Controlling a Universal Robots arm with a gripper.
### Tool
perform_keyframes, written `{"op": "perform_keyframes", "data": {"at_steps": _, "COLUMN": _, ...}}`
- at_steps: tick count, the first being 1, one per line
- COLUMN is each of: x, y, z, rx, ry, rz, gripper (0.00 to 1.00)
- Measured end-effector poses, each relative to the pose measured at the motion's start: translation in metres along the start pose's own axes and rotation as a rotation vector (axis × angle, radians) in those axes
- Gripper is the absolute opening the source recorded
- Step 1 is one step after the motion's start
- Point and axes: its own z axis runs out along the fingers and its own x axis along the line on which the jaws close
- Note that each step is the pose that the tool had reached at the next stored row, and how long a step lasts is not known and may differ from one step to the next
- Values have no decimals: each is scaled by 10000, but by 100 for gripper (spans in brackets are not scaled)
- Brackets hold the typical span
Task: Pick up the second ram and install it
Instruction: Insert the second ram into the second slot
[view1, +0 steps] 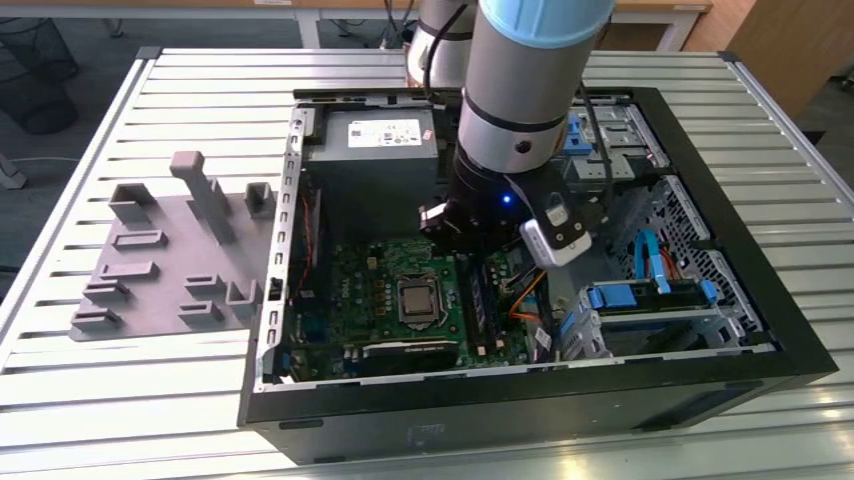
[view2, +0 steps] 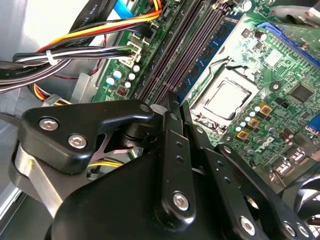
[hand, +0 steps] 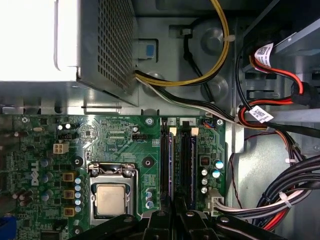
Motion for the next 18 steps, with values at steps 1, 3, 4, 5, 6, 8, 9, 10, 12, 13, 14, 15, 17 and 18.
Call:
{"op": "perform_keyframes", "data": {"at_steps": 1, "x": 0, "y": -1, "z": 5, "rx": 1, "ry": 0, "rz": 0, "gripper": 14}}
{"op": "perform_keyframes", "data": {"at_steps": 3, "x": 0, "y": -4, "z": 11, "rx": 2, "ry": 1, "rz": 0, "gripper": 14}}
{"op": "perform_keyframes", "data": {"at_steps": 4, "x": 0, "y": -7, "z": 14, "rx": 0, "ry": 0, "rz": -1, "gripper": 14}}
{"op": "perform_keyframes", "data": {"at_steps": 5, "x": -1, "y": -11, "z": 15, "rx": 1, "ry": 0, "rz": -1, "gripper": 14}}
{"op": "perform_keyframes", "data": {"at_steps": 6, "x": -1, "y": -14, "z": 17, "rx": 1, "ry": 1, "rz": -1, "gripper": 14}}
{"op": "perform_keyframes", "data": {"at_steps": 8, "x": -1, "y": -17, "z": 24, "rx": -2, "ry": 0, "rz": 0, "gripper": 14}}
{"op": "perform_keyframes", "data": {"at_steps": 9, "x": 0, "y": -18, "z": 28, "rx": 0, "ry": 0, "rz": 0, "gripper": 14}}
{"op": "perform_keyframes", "data": {"at_steps": 10, "x": -1, "y": -20, "z": 33, "rx": 1, "ry": 0, "rz": 0, "gripper": 14}}
{"op": "perform_keyframes", "data": {"at_steps": 12, "x": -1, "y": -31, "z": 40, "rx": 1, "ry": 1, "rz": -2, "gripper": 14}}
{"op": "perform_keyframes", "data": {"at_steps": 13, "x": -1, "y": -37, "z": 43, "rx": 0, "ry": 0, "rz": -1, "gripper": 14}}
{"op": "perform_keyframes", "data": {"at_steps": 14, "x": -1, "y": -42, "z": 44, "rx": 1, "ry": 0, "rz": 0, "gripper": 14}}
{"op": "perform_keyframes", "data": {"at_steps": 15, "x": -1, "y": -46, "z": 46, "rx": 0, "ry": 0, "rz": 0, "gripper": 14}}
{"op": "perform_keyframes", "data": {"at_steps": 17, "x": -1, "y": -47, "z": 49, "rx": 0, "ry": 0, "rz": 3, "gripper": 14}}
{"op": "perform_keyframes", "data": {"at_steps": 18, "x": -1, "y": -47, "z": 53, "rx": -1, "ry": 0, "rz": 8, "gripper": 14}}
